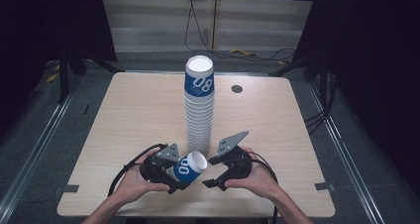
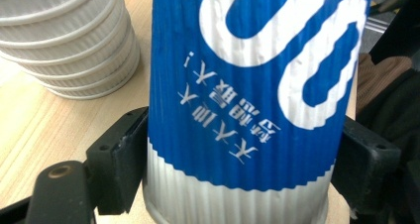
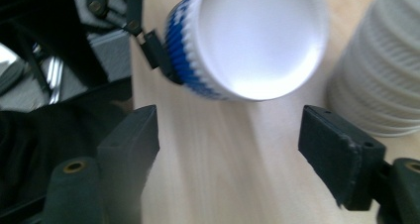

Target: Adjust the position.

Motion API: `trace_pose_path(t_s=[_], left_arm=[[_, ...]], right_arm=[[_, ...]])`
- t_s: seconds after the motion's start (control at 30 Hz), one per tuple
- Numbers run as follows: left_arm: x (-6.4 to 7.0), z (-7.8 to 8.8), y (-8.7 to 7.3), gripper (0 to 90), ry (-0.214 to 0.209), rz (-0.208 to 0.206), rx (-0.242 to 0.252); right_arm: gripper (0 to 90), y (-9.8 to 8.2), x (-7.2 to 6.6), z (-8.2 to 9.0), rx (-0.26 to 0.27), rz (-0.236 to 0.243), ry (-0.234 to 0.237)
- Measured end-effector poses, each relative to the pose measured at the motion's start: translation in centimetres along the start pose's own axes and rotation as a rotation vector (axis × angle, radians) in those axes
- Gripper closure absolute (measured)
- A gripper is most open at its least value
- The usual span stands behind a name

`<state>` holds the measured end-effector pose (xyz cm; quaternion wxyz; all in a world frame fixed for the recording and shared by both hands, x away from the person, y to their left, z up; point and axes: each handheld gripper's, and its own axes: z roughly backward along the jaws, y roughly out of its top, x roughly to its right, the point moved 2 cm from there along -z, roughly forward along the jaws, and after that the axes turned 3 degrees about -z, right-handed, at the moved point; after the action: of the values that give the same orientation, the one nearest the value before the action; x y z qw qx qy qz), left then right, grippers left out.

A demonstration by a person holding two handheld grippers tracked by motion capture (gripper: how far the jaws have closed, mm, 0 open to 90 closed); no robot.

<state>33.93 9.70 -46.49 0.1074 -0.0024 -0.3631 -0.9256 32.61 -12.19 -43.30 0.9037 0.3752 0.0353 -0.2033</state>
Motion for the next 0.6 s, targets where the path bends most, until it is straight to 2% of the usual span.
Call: trace_pose_path(t_s=[0.1,0.17,0.33,0.37,0.43,0.5,0.6], left_arm=[[0.0,-0.2,0.1,19.3,0.010,-0.006,-0.032],[0.1,-0.3,0.1,19.3,0.000,-0.006,-0.057],[0.2,-0.7,0.0,19.3,-0.011,-0.028,-0.099],[0.2,-0.7,0.1,19.3,-0.008,-0.048,-0.118],[0.4,-0.8,0.4,19.3,0.002,-0.060,-0.132],[0.6,-0.8,0.9,19.3,-0.003,-0.070,-0.129],[1.0,-1.0,1.2,19.3,-0.010,-0.096,-0.155]], right_arm=[[23.9,0.1,-0.1,-0.3,-0.042,0.019,0.008],[21.2,0.1,-0.1,-0.6,-0.065,0.013,0.005],[19.5,0.1,0.1,-1.2,-0.095,0.029,-0.005],[19.4,0.2,0.0,-1.2,-0.104,0.026,-0.007],[19.3,0.3,0.0,-1.4,-0.112,0.031,-0.006],[19.4,0.6,0.1,-1.4,-0.117,0.032,-0.003],[19.4,0.8,0.1,-1.7,-0.132,0.026,0.019]])
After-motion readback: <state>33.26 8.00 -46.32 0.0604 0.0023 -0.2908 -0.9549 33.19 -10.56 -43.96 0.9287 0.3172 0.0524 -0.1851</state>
